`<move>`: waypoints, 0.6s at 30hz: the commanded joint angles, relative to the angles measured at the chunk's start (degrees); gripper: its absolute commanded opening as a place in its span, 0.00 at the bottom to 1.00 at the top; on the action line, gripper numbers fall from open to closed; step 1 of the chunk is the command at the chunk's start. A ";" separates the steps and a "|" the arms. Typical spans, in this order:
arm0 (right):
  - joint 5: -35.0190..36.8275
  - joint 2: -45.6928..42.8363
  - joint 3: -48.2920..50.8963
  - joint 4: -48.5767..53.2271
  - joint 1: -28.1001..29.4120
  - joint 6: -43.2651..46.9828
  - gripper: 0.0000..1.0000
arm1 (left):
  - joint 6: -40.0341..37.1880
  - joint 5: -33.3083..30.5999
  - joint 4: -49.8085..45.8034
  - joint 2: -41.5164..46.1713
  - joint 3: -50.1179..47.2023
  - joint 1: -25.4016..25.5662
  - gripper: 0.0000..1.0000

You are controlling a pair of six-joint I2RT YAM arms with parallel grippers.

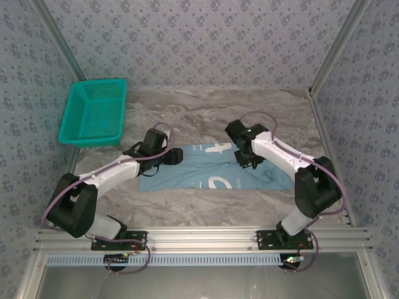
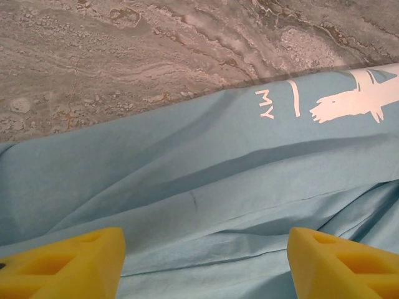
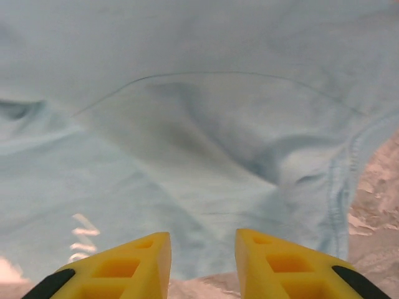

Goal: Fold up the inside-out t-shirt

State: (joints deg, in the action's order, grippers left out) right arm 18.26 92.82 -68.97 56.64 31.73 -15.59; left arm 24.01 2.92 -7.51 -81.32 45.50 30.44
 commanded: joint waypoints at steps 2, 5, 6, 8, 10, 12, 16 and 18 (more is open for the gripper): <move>2.20 4.70 0.15 2.24 0.87 0.30 0.30 | -0.96 -1.47 -1.03 0.20 1.35 -0.01 0.69; 3.07 7.35 0.15 1.51 0.91 0.88 0.33 | -1.06 -1.85 -1.52 1.07 1.03 0.06 0.69; 3.18 7.87 0.15 1.14 0.89 1.23 0.34 | -1.12 -2.14 -1.54 1.33 0.87 0.01 0.69; 3.27 9.14 2.09 0.37 0.63 1.87 0.36 | -1.16 -2.65 -1.54 1.94 0.47 0.04 0.69; 3.26 10.32 1.93 -0.01 0.57 2.36 0.38 | -1.05 -2.75 -1.63 2.17 0.38 -0.11 0.69; 3.36 11.33 2.21 -0.14 0.57 2.75 0.40 | -1.07 -2.86 -1.80 2.29 0.27 -0.07 0.69; 4.48 12.71 3.05 -0.91 0.04 3.25 0.38 | -1.07 -3.27 -1.81 2.22 0.15 -0.03 0.69; 5.44 13.10 3.15 -1.20 -0.11 3.36 0.32 | -1.07 -3.27 -1.89 2.08 0.22 -0.11 0.69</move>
State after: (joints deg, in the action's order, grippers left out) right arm 21.30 104.84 -66.52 55.31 32.14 -13.10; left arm 23.79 0.54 -8.78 -80.31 45.50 30.39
